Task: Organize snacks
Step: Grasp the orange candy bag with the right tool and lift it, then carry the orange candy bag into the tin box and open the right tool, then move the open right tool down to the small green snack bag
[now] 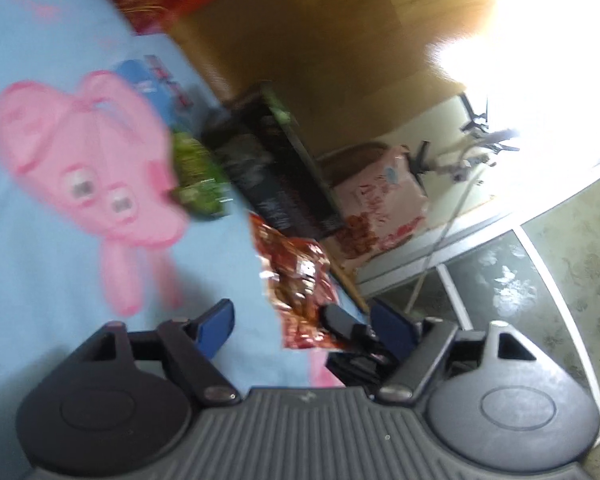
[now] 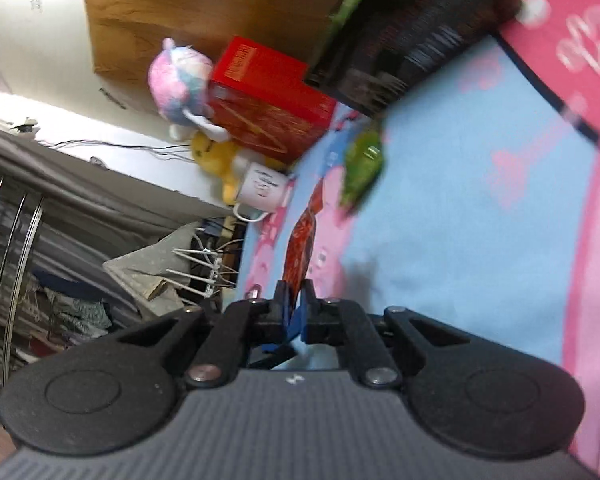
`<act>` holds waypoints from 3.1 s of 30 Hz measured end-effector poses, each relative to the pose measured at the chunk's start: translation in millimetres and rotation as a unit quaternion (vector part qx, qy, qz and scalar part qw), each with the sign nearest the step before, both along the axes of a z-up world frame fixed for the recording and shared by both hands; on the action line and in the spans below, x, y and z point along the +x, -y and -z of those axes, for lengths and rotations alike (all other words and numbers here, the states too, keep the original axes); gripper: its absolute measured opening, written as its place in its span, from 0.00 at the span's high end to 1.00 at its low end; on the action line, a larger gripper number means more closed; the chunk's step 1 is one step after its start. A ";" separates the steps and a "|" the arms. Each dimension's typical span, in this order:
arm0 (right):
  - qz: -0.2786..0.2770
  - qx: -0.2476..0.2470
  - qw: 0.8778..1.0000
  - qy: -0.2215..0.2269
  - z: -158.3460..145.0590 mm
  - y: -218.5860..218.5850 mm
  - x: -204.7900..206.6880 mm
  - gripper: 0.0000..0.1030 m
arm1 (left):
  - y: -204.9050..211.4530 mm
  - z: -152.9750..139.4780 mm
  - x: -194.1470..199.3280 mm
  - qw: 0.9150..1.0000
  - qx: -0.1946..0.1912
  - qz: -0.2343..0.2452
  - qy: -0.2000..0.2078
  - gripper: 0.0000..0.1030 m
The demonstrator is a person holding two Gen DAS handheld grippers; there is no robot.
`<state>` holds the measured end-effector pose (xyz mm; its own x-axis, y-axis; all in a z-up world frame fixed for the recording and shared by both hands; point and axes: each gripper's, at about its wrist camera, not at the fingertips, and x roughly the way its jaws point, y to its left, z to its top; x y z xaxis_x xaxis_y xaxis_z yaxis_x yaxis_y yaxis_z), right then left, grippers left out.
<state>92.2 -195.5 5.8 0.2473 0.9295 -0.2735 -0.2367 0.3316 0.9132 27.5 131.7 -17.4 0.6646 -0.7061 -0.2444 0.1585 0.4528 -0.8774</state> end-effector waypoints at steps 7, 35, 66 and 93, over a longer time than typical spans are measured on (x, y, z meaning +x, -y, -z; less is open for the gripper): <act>0.011 -0.052 0.992 0.117 -77.5 0.1 42.6 0.92 | 30.5 -70.0 68.6 0.994 0.082 0.013 0.069 0.62; 0.252 -0.252 0.829 0.431 -59.5 -15.6 48.6 0.24 | 45.6 -75.2 19.5 0.918 0.336 -0.162 0.135 0.14; -0.113 -0.375 0.834 0.390 7.0 -123.7 11.8 0.05 | -21.2 -5.3 -39.2 0.935 0.247 -0.242 0.077 0.08; -0.087 -0.289 0.888 0.346 4.8 -96.9 14.2 0.67 | -31.3 -0.1 -28.8 0.937 0.236 -0.254 0.031 0.08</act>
